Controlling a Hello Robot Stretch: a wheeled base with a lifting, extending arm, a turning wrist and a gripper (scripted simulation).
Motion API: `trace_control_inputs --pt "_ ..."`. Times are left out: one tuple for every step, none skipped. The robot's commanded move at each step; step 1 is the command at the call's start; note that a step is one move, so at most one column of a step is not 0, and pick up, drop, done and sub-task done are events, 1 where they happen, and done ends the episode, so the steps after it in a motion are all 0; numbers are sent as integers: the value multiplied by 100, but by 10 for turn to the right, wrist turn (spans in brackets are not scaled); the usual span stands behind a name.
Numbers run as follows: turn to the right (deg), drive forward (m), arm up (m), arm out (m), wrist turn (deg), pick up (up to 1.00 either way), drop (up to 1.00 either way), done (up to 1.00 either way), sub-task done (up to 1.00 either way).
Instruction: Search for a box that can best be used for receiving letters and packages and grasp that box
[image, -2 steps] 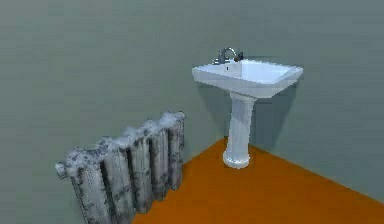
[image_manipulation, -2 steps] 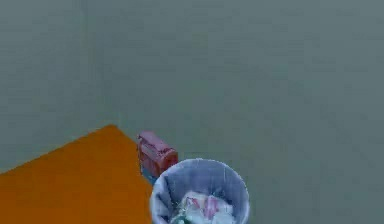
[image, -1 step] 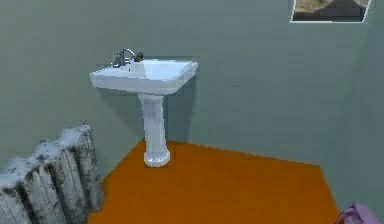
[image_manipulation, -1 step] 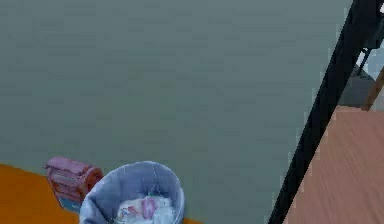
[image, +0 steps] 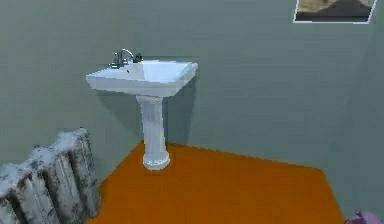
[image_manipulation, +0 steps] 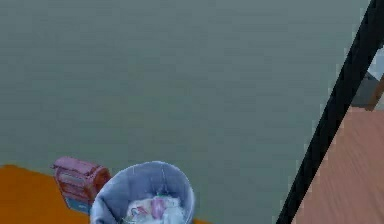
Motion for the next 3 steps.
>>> trace_control_inputs --pt "150 0 0 0 0 0 0 0 0" --pt "0 40 0 0 0 0 0 0 0" --pt "-330 0 0 0 0 0 0 0 0"
